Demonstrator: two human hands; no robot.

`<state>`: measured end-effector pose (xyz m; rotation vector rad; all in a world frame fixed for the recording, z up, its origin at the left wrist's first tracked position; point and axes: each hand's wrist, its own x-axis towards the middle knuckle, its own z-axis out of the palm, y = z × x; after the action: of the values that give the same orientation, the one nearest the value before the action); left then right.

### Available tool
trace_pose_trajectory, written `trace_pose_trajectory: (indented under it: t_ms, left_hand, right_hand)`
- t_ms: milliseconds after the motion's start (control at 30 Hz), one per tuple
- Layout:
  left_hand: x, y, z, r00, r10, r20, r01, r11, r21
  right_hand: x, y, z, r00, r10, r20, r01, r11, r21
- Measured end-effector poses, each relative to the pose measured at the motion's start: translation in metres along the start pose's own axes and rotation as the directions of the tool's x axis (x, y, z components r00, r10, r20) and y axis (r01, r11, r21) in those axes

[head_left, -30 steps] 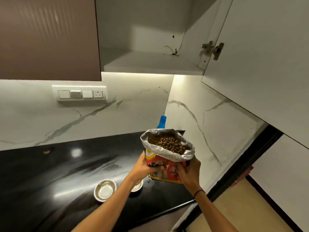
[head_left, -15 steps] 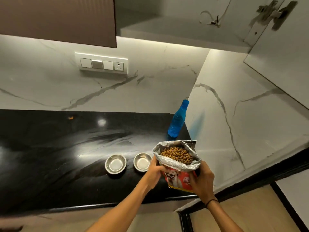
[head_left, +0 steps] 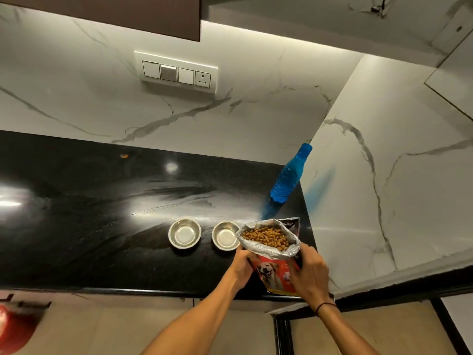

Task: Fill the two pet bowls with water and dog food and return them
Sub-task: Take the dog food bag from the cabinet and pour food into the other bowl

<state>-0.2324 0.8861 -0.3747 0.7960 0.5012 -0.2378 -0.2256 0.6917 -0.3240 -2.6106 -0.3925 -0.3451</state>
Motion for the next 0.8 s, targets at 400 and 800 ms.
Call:
trace_pose_trajectory:
  t_ms: [400,800]
  left_hand:
    - [0.013,-0.002,0.003,0.992,-0.068,-0.103,0.053,0.988,-0.148]
    - [0.026,-0.012,0.001,0.989,-0.103,-0.103,0.083,0.981,-0.176]
  right_hand:
    - [0.030,-0.009,0.003,0.992,-0.067,0.110,0.084,0.984,-0.156]
    - [0.039,-0.017,0.001,0.983,-0.121,0.135,0.149,0.965,-0.217]
